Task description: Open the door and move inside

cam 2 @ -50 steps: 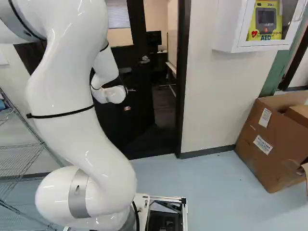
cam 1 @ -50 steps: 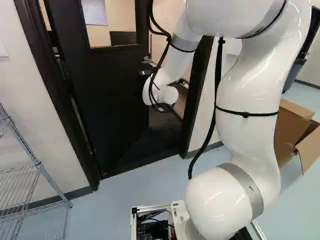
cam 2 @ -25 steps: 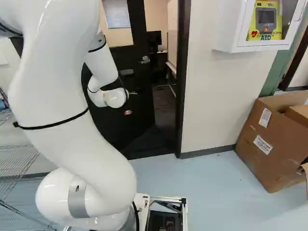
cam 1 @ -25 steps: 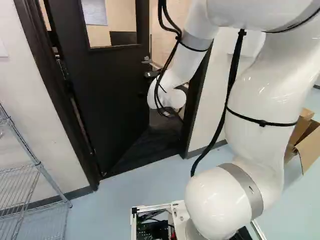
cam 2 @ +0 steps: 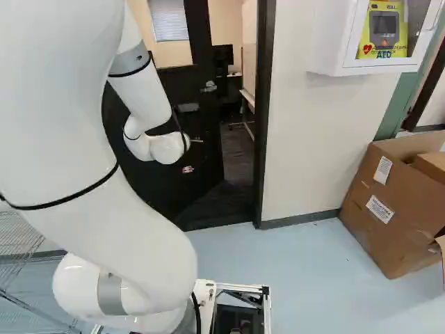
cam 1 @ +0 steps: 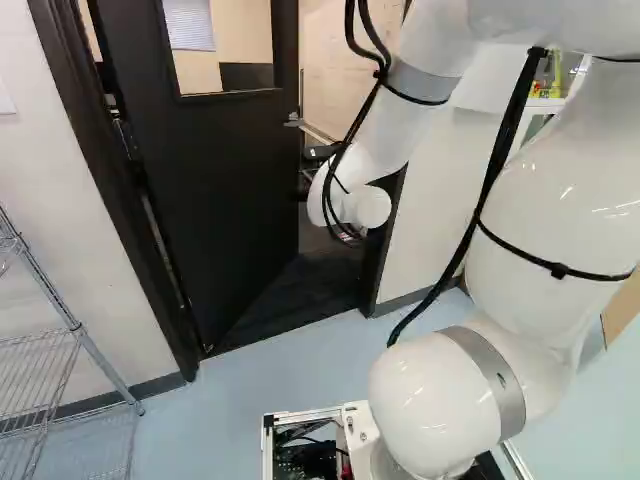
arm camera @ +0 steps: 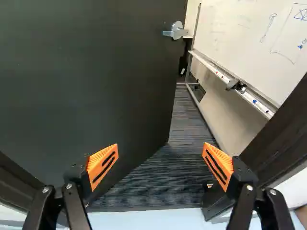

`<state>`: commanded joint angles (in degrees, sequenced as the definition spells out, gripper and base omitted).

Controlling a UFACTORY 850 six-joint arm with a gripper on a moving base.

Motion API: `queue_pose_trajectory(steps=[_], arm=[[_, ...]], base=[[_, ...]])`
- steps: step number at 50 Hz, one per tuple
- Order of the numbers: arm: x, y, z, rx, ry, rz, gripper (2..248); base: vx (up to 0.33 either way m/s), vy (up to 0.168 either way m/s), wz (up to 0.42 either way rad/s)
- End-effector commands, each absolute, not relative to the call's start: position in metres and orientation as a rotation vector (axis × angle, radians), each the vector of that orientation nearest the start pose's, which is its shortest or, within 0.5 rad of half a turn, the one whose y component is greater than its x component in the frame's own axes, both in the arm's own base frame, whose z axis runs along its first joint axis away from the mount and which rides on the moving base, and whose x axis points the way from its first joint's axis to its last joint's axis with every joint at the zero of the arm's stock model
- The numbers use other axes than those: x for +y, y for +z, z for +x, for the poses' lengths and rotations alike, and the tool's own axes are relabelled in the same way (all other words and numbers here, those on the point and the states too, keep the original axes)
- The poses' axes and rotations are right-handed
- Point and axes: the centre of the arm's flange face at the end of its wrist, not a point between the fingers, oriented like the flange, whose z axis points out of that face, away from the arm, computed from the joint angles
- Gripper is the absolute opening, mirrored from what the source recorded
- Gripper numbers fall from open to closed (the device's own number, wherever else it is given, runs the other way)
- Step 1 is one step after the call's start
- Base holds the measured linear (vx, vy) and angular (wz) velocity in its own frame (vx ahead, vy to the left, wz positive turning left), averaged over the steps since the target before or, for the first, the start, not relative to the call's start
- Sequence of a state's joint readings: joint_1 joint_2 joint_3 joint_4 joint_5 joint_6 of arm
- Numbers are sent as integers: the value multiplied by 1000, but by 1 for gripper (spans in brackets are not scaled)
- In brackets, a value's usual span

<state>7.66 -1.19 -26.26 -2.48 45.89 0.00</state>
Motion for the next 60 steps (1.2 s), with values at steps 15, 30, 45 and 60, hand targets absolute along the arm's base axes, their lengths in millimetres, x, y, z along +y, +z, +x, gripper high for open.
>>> queue_pose_trajectory(steps=[15,30,45,60], arm=[[38,402,382,-182,-1785,-2503,247],[19,401,365,-123,-1804,-2527,247],[13,401,362,-102,-1810,-2536,247],[13,401,362,-102,-1810,-2536,247]], base=[[0,0,0],[0,0,0],[0,0,0],[0,0,0]])
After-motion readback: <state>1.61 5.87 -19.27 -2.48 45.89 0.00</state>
